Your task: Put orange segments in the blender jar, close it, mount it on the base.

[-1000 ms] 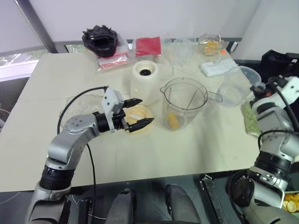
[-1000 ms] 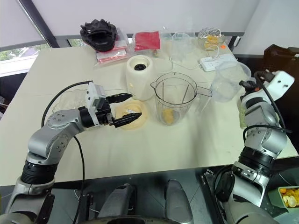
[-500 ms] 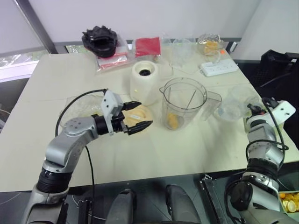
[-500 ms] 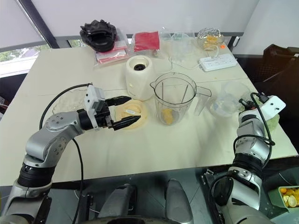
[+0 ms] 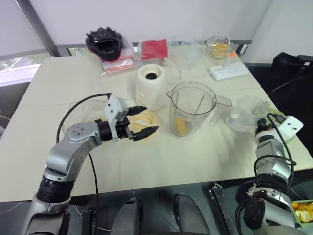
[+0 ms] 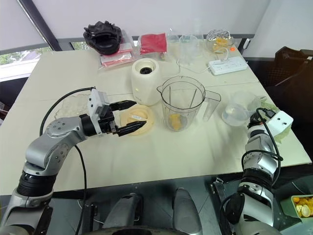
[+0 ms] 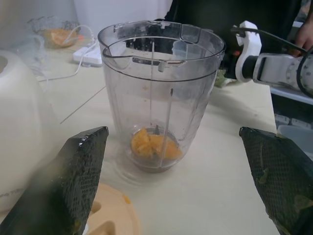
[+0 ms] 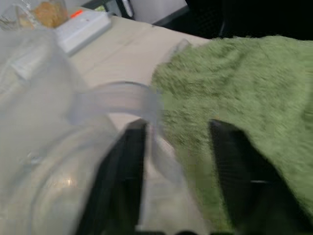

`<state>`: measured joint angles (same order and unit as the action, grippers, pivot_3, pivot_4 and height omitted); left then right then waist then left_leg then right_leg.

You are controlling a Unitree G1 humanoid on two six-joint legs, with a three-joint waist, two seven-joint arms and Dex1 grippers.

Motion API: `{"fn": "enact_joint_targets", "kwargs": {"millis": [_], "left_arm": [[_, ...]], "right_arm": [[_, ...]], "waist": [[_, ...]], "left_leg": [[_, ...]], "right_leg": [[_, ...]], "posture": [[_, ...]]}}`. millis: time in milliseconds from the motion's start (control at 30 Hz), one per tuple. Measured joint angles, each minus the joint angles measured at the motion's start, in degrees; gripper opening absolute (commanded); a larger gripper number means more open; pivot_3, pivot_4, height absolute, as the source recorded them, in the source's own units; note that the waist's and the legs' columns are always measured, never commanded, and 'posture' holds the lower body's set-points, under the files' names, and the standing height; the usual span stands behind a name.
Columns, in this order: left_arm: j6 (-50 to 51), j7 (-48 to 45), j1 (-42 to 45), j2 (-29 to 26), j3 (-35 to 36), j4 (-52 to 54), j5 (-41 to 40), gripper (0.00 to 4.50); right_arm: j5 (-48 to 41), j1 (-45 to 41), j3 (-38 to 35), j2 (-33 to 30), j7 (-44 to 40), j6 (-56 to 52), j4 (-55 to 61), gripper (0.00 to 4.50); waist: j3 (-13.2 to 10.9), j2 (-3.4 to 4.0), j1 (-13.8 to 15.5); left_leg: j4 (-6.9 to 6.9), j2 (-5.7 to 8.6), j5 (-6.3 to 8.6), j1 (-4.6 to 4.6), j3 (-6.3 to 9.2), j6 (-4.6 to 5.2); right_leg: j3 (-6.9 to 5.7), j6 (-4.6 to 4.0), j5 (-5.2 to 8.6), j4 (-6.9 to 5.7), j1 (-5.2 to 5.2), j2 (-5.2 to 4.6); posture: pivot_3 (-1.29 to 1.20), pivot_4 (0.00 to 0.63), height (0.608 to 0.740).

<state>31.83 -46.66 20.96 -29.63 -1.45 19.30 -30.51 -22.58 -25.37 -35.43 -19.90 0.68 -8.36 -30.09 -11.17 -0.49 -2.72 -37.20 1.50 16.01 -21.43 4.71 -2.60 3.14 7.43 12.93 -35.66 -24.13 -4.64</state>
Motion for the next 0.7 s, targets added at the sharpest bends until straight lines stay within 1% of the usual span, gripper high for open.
{"fn": "enact_joint_targets", "kwargs": {"millis": [67,167,433,567,700], "left_arm": [[0.00,0.39,0.03,0.41,-0.01,0.00,-0.01,4.50],[-0.01,0.39,0.08,0.40,-0.03,-0.02,0.00,4.50],[-0.24,0.22,0.24,1.29,-0.38,-0.20,0.04,4.50],[-0.89,-0.45,0.51,1.63,-1.45,-0.85,0.07,4.50],[-1.11,-0.87,1.74,1.54,-1.88,-1.67,0.09,4.50]], "right_arm": [[0.12,0.69,0.19,-0.23,0.15,0.10,0.23,4.44],[0.10,3.12,0.84,-0.23,0.52,-0.48,3.17,4.44],[-0.93,10.91,2.04,1.67,1.89,-5.33,15.67,4.44],[-2.10,17.09,2.97,3.82,3.11,-10.14,26.01,4.44],[-4.72,23.20,3.63,4.86,4.82,-17.79,39.66,4.44]], "waist": [[0.00,0.00,-0.03],[0.00,0.01,0.00],[0.01,0.01,0.23],[0.01,0.02,0.31],[0.02,0.03,0.27]], "left_leg": [[0.00,0.00,0.00,0.01,0.00,0.00],[0.01,-0.01,0.00,0.02,0.01,0.00],[-0.01,-0.01,0.00,0.00,0.04,0.00],[-0.01,0.00,0.00,0.00,0.06,0.00],[-0.01,-0.01,0.00,0.00,0.07,0.00]], "right_leg": [[0.00,0.00,0.00,-0.01,0.00,0.02],[0.00,0.00,0.00,-0.03,0.00,0.03],[-0.01,0.00,0.00,-0.03,0.01,0.02],[-0.01,-0.01,0.01,-0.02,0.01,0.02],[-0.01,-0.02,0.02,-0.02,0.01,0.03]], "posture": [[0.00,0.150,0.740],[0.00,0.150,0.740],[0.00,0.150,0.740],[0.00,0.150,0.740],[0.00,0.150,0.740]]}}
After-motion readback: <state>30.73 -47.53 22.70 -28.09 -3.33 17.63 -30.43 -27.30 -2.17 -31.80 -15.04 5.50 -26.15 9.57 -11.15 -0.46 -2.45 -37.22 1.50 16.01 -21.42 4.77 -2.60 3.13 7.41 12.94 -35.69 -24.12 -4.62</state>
